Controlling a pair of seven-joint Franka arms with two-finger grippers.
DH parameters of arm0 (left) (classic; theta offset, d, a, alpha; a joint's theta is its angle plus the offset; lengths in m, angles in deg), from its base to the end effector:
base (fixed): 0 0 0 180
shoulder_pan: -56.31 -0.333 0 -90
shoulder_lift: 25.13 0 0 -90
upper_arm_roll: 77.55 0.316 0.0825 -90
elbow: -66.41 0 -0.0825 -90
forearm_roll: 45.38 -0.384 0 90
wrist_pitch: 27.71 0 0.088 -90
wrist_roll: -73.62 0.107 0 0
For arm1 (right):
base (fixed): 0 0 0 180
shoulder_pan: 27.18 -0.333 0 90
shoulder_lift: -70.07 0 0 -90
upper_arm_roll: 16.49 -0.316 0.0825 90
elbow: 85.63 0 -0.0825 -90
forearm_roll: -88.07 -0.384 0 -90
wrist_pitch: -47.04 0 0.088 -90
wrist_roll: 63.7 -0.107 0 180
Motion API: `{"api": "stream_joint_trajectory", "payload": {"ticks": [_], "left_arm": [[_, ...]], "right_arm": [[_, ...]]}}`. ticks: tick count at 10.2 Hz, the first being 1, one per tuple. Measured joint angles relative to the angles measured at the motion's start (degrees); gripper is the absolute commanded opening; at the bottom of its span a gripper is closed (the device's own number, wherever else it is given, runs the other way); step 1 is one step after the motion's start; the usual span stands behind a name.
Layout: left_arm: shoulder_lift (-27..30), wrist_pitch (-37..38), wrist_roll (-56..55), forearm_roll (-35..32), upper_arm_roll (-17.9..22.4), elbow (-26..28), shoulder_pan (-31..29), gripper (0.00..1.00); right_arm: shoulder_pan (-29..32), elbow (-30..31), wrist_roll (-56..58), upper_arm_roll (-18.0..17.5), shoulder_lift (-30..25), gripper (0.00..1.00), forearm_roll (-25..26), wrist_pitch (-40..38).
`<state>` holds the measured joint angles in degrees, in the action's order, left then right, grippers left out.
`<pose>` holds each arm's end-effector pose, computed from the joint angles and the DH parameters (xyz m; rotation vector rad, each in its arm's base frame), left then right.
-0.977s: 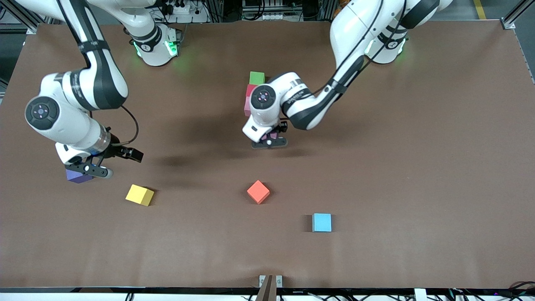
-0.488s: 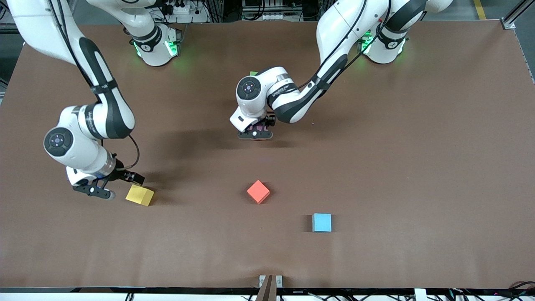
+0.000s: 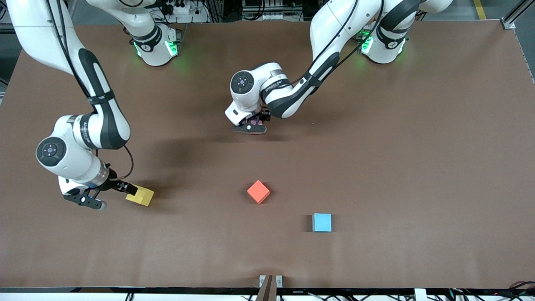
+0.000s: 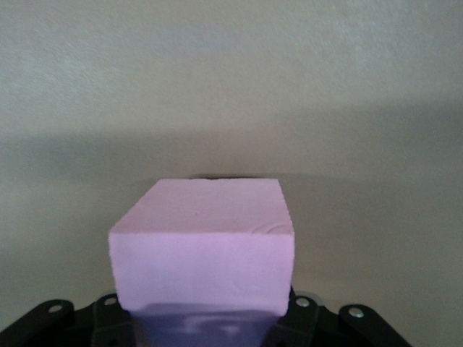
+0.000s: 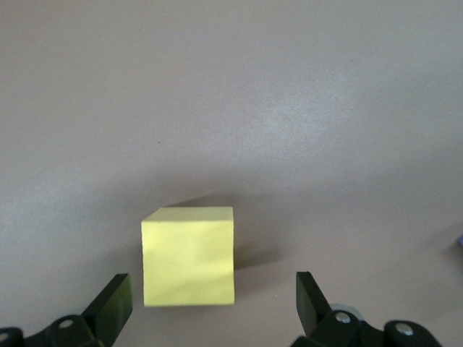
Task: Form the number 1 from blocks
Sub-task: 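Place the hot-pink cube beside the light pink cube while the right gripper grasps yellow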
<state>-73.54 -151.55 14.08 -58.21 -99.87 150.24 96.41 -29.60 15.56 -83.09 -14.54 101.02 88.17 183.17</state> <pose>0.3775 -0.6008 0.1967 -3.1170 0.1177 0.2153 0.6686 0.0075 0.2647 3.0924 -0.5047 0.1130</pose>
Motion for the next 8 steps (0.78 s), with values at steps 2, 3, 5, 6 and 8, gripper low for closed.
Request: {"api": "stream_joint_trajectory", "payload": {"ticks": [2,3,5,6,8], "left_arm": [[-0.2,-0.1,0.0,0.0,0.0,0.0,0.5,0.00],[-0.3,-0.1,0.0,0.0,0.0,0.0,0.7,0.00],[-0.7,-0.2,0.0,0.0,0.0,0.0,1.0,0.00],[-0.9,-0.4,0.0,0.0,0.0,0.0,1.1,0.00],[-1.3,-0.5,0.0,0.0,0.0,-0.1,1.6,0.00]], "right_arm": [[-0.4,-2.8,0.0,0.1,3.1,1.00,-0.5,0.1],[-0.7,-3.8,0.0,0.1,4.1,1.00,-0.6,0.1],[-1.4,-5.1,0.0,0.2,5.6,1.00,-1.0,0.2],[-1.7,-5.4,0.0,0.2,6.2,1.00,-1.0,0.6],[-2.4,-5.6,0.0,0.2,7.3,1.00,-1.0,2.5]]}}
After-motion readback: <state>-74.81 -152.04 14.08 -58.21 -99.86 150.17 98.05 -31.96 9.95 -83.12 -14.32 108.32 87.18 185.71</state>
